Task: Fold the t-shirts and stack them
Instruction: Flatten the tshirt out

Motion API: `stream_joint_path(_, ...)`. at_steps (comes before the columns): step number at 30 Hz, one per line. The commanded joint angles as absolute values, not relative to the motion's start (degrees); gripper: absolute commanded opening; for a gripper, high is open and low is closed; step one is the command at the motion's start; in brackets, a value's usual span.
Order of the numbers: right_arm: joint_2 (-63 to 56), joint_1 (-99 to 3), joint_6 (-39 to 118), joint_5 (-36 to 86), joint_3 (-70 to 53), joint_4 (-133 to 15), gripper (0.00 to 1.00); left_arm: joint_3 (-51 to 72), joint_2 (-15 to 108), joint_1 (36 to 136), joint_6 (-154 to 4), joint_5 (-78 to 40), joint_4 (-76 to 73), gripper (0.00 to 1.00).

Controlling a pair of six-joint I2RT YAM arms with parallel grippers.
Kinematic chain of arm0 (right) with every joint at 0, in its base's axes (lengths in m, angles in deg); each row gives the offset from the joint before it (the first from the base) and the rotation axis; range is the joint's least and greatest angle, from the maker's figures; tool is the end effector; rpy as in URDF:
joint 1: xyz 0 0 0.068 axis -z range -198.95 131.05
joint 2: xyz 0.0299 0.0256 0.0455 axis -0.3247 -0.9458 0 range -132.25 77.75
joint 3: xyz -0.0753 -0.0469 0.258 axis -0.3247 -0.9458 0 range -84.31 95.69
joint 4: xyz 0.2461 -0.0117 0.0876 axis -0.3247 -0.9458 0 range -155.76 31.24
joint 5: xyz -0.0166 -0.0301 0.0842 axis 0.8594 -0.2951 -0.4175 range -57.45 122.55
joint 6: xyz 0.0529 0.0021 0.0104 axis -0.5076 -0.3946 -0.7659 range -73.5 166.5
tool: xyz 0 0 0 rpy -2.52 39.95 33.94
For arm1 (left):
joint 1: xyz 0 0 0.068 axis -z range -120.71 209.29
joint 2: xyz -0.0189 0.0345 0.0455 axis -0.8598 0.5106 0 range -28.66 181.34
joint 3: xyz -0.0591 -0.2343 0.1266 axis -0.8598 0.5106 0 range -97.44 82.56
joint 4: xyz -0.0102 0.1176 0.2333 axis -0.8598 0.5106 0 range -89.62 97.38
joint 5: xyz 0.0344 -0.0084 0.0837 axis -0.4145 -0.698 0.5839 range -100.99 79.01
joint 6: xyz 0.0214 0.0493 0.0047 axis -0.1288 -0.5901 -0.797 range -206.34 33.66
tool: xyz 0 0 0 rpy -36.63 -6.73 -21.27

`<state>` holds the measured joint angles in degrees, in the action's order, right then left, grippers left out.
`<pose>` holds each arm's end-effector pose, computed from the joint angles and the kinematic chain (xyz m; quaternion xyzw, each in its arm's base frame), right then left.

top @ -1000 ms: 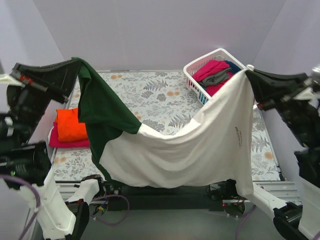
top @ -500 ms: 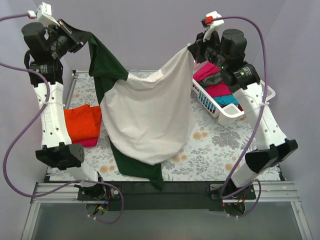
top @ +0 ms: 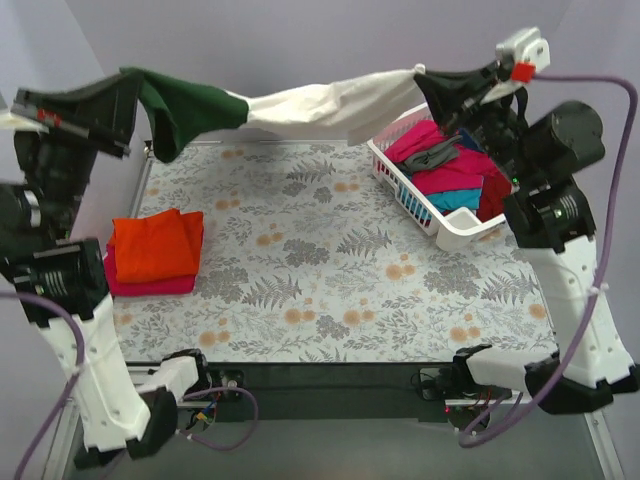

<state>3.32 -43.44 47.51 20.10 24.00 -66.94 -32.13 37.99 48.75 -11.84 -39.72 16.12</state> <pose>0.1944 0.0971 0.6015 -0.2063 0.4957 0.2277 0.8123 0.1246 0.0058 0.6343 -0.1558 0.4914 -0.5510 0.6563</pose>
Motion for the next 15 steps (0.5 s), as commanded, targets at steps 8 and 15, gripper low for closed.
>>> stream_joint_path(8,26.23,-43.38,45.46,10.32,-18.54,-63.93,0.01,21.45,7.39,48.48,-7.94,-45.08,18.11,0.00)
stream_joint_path(15,40.65,-43.47,42.63,12.33,-18.15,-75.60,0.01,12.57,-0.10,48.48,-12.42,-41.32,34.54,0.00)
